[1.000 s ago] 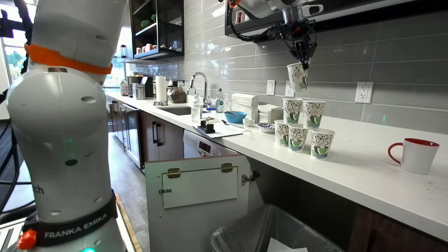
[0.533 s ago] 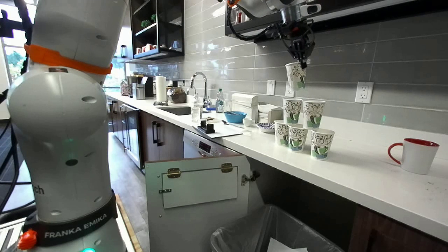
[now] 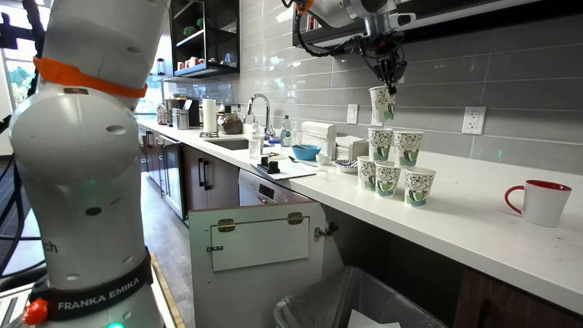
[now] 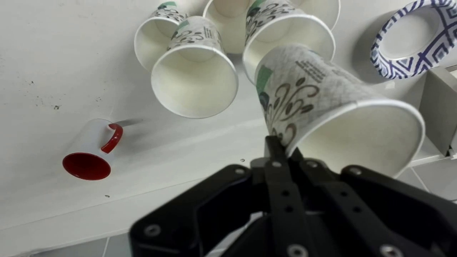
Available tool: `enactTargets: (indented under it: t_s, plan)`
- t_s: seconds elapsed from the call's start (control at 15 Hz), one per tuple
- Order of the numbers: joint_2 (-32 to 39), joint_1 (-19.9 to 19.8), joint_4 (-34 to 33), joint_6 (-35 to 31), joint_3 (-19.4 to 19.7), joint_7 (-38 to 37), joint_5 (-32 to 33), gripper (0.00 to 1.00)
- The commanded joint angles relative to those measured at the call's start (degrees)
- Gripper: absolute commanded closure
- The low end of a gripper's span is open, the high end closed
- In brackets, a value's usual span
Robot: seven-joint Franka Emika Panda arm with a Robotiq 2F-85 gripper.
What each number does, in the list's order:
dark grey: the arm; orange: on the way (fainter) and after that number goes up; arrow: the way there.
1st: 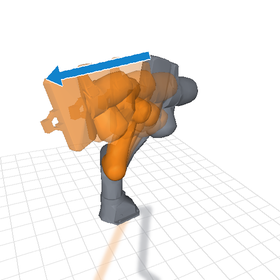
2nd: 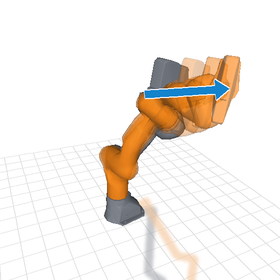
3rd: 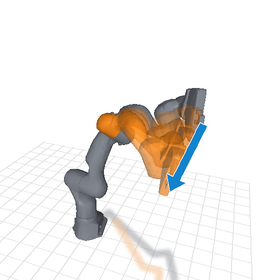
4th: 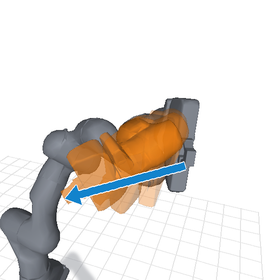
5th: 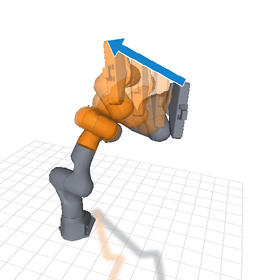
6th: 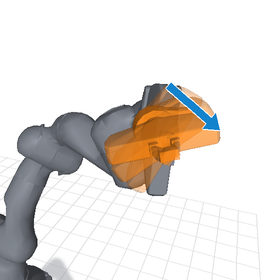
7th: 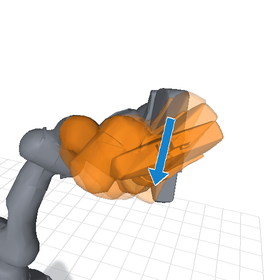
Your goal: Put each cup in the stack, into the other
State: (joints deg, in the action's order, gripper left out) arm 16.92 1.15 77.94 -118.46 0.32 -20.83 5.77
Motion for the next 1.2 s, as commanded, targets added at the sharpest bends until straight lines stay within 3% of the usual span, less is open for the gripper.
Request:
enactTargets:
  t_s: [0.0, 1.13]
  plan:
    - [0.95, -0.02, -0.36, -0.19, -0.2, -1.59, -1.09, 0.99]
    - [1.83, 0.4, 0.04, -0.1, 0.79, -2.03, -3.65, 0.99]
